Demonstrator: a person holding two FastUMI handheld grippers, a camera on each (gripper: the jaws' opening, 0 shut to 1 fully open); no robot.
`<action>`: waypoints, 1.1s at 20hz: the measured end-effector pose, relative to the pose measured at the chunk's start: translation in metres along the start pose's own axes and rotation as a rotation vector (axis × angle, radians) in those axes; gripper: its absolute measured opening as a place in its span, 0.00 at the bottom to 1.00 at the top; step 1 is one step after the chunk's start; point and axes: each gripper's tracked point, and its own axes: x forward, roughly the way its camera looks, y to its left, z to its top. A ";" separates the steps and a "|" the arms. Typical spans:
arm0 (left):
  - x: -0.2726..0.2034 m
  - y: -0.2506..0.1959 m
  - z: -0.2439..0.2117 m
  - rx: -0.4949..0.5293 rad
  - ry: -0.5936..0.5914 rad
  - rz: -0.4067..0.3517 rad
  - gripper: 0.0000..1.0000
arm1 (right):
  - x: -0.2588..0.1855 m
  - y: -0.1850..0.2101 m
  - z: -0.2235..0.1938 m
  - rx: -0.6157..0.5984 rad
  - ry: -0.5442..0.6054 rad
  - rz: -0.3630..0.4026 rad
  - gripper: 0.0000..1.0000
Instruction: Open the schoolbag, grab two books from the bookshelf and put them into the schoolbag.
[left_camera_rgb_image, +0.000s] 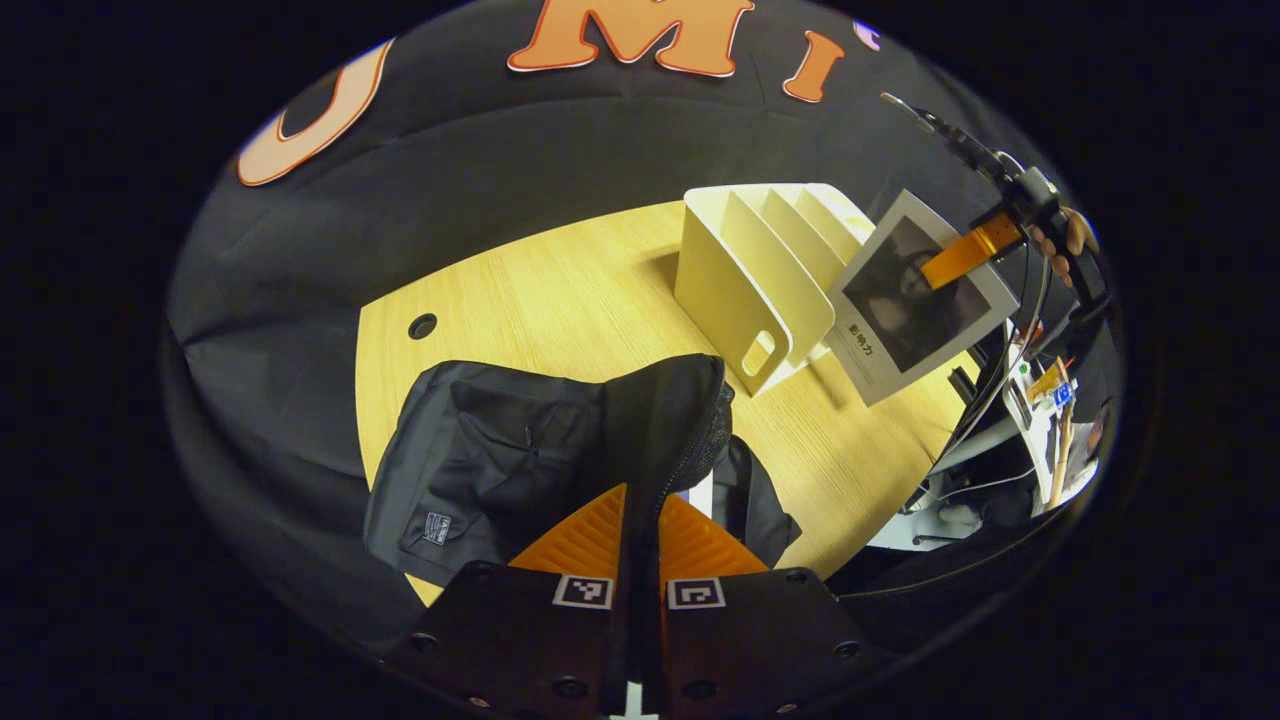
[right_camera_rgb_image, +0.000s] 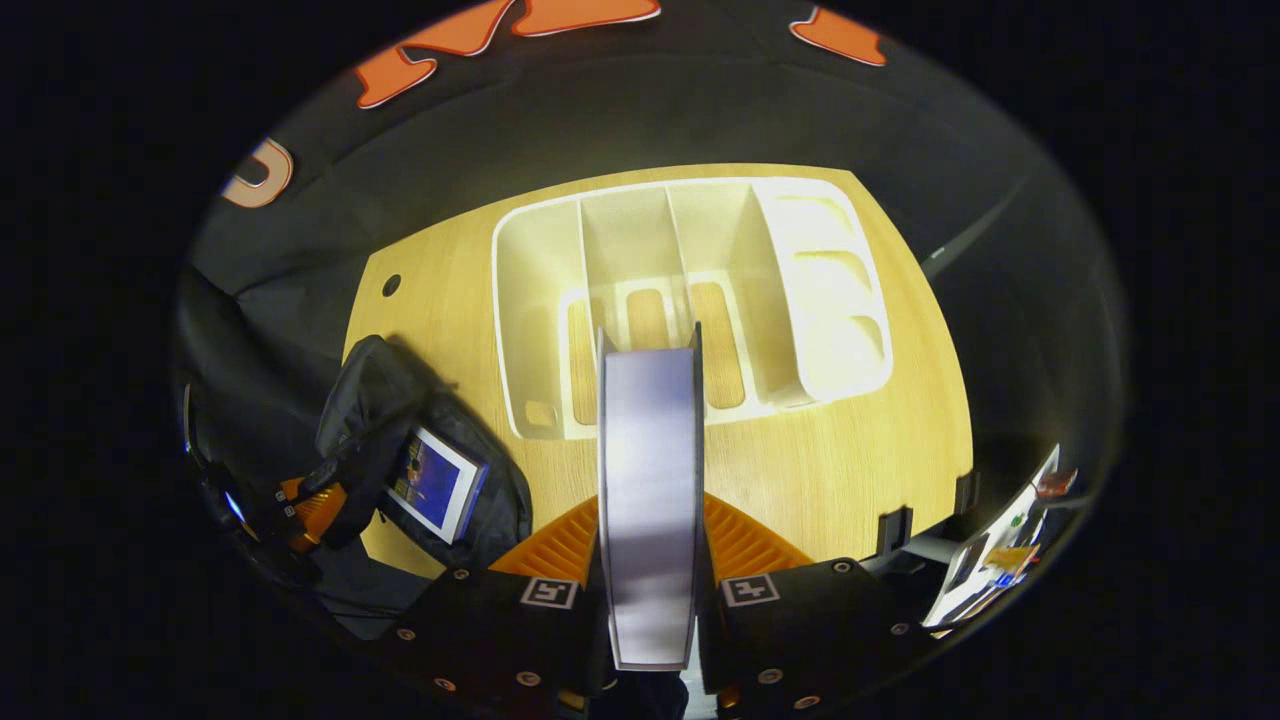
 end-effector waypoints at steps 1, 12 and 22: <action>-0.002 0.001 0.001 0.008 -0.003 -0.006 0.06 | -0.002 0.000 -0.009 0.020 0.000 0.001 0.37; 0.003 0.004 0.006 0.112 0.012 -0.068 0.06 | -0.008 0.026 -0.065 0.212 -0.025 0.121 0.37; -0.006 0.009 0.022 0.201 -0.012 -0.074 0.06 | -0.030 0.081 -0.091 0.263 -0.124 0.347 0.37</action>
